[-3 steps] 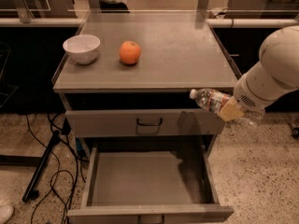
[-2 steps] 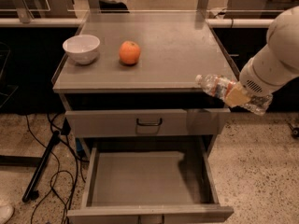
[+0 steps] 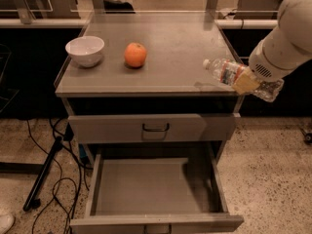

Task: Pick water bottle from middle drawer and place on counter

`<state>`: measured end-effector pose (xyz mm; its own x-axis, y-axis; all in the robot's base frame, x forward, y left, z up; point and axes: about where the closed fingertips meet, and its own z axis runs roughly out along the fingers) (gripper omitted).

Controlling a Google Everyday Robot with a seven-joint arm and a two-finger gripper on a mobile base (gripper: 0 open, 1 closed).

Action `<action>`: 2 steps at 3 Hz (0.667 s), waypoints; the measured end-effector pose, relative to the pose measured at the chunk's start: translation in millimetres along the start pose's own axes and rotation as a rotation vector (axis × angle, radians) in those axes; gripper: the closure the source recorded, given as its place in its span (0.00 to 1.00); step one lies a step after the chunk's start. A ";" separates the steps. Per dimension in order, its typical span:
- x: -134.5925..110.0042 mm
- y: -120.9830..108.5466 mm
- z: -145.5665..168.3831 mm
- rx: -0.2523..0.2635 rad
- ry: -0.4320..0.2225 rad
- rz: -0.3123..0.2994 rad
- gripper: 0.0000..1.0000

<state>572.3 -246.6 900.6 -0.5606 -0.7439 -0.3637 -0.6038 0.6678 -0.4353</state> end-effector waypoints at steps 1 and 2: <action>-11.9 -12.7 5.0 0.004 -0.011 -0.003 1.00; -38.9 -30.4 13.9 0.007 -0.035 -0.028 1.00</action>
Offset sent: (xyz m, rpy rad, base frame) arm 0.0970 0.0222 0.0370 0.0064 -0.0658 0.0812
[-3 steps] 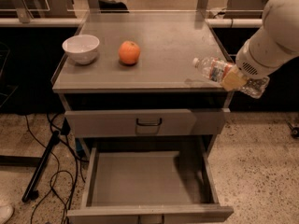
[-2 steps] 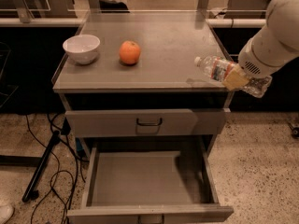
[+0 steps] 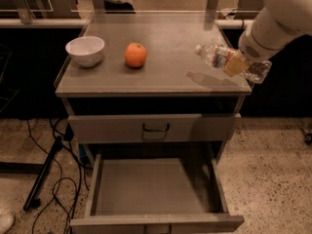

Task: Pick water bottle from middle drawer and place on counter

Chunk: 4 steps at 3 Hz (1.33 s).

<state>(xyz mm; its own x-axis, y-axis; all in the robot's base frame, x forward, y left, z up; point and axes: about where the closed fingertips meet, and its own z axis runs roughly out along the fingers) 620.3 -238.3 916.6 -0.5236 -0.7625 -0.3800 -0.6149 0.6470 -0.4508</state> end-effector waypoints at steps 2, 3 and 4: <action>-40.1 -7.8 47.7 -0.038 -0.016 -0.059 1.00; -45.2 8.1 88.9 -0.096 0.004 -0.104 1.00; -50.3 15.7 109.9 -0.123 0.013 -0.137 1.00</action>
Offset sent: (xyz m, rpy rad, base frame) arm 0.0735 0.0346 -0.0363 -0.0123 0.0375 0.0974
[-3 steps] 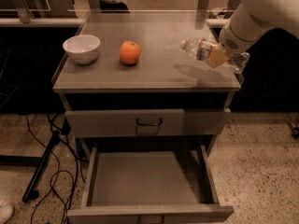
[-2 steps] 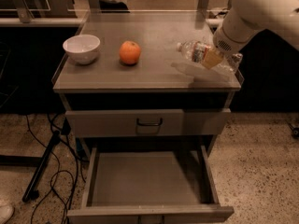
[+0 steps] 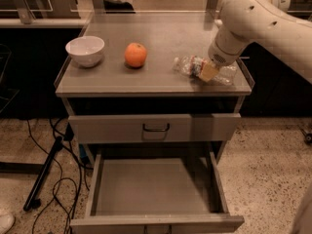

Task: Pick water bottle from middle drawer and place on counter

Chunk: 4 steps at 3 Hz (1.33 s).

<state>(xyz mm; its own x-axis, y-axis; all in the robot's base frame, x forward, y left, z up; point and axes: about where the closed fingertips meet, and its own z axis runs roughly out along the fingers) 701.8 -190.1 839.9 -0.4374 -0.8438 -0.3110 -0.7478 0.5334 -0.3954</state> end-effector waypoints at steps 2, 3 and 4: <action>0.2 0.3 1.2 -0.001 0.001 -0.001 0.58; 0.2 0.4 1.3 -0.002 0.001 -0.001 0.35; 0.2 0.4 1.3 -0.002 0.001 -0.001 0.04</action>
Offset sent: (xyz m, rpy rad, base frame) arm 0.0003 0.0001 -0.0012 -0.0005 0.0016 0.0009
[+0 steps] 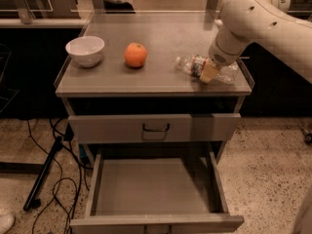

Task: Pick water bottle from middle drawer and place on counter

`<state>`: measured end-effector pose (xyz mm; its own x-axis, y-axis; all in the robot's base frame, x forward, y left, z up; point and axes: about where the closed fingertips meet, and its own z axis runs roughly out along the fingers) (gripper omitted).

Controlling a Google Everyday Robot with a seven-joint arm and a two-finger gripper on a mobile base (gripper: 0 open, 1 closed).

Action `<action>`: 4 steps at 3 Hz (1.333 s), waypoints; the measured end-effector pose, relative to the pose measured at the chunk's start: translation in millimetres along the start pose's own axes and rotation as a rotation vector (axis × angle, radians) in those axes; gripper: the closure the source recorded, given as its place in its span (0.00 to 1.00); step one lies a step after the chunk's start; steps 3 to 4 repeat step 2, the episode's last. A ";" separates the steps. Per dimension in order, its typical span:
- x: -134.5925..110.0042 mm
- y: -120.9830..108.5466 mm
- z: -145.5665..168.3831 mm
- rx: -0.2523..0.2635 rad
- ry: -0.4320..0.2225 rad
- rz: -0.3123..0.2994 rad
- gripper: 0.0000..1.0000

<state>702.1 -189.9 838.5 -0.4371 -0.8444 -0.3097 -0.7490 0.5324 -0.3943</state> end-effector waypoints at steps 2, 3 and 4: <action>0.0 0.1 0.1 0.000 0.000 0.000 0.00; 0.0 0.1 0.1 0.000 0.000 0.000 0.00; 0.0 0.1 0.1 0.000 0.000 0.000 0.00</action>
Offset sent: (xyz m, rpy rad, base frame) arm 0.0000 0.0000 0.0000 0.0000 0.0000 0.0000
